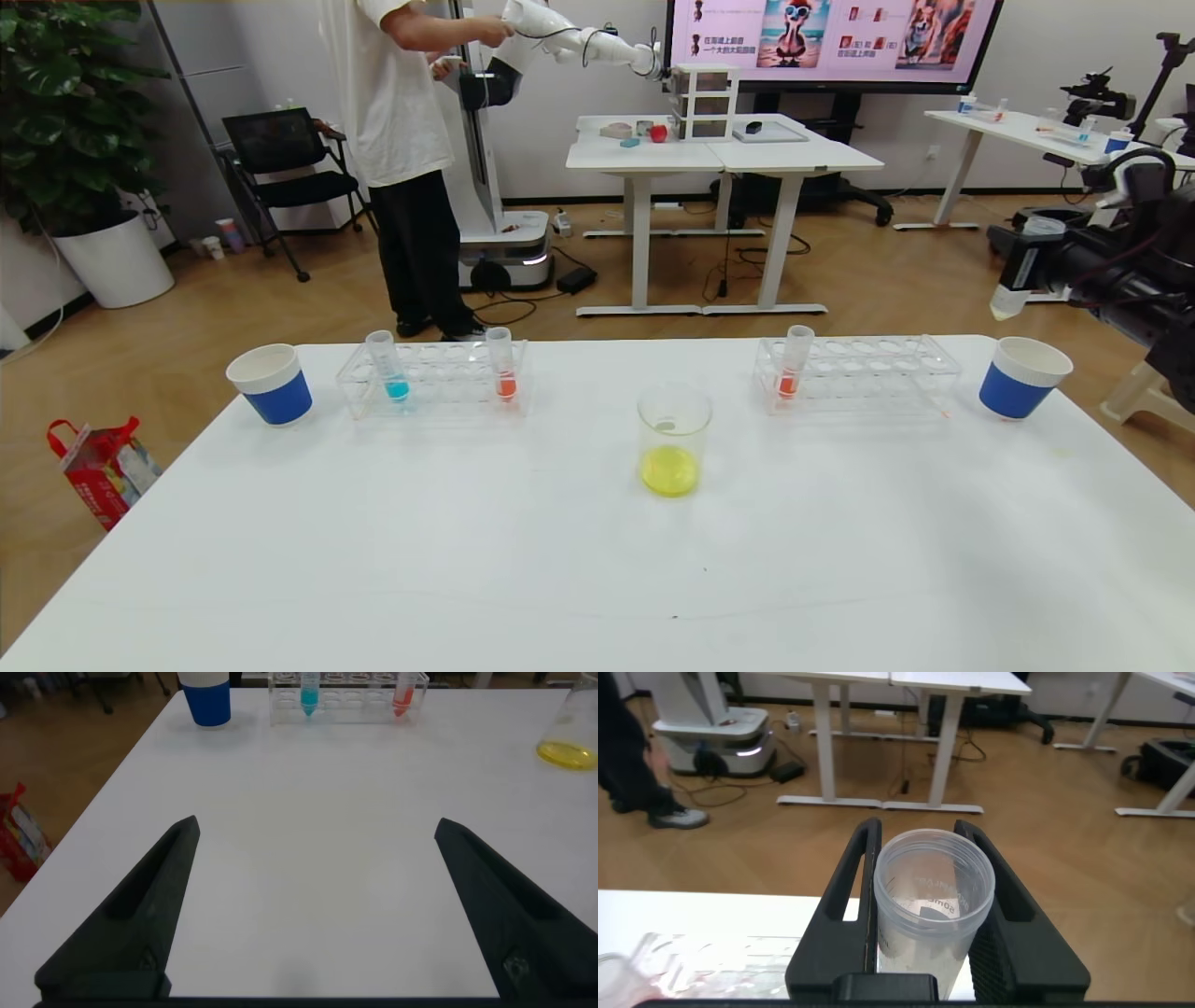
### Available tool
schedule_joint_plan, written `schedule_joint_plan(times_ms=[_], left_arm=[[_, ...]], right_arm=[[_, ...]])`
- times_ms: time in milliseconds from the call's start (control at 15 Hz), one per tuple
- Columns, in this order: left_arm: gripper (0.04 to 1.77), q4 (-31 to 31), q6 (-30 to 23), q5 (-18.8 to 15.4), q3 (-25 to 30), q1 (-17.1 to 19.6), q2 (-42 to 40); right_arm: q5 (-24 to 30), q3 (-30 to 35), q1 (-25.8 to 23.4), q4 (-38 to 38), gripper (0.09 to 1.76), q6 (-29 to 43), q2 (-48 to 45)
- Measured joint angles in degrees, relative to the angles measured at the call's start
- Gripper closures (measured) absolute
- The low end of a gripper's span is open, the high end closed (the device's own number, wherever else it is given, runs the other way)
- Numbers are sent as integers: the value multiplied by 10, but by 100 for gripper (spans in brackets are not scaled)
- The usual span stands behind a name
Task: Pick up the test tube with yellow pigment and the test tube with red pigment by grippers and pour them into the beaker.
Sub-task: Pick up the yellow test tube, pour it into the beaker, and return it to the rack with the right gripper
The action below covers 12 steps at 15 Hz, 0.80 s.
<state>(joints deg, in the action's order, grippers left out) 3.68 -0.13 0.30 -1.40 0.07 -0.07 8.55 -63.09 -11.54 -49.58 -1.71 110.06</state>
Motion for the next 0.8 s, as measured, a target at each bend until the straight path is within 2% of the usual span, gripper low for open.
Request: schedule_joint_plan(times_ms=[133, 333, 800], left_arm=[[6, 0, 0, 0, 0, 0, 0], [6, 0, 0, 0, 0, 0, 0], [6, 0, 0, 0, 0, 0, 0]], right_arm=[[0, -31, -43, 2, 132, 0, 28], [0, -66, -81, 1, 132, 0, 71], [0, -87, -102, -33, 132, 0, 154]])
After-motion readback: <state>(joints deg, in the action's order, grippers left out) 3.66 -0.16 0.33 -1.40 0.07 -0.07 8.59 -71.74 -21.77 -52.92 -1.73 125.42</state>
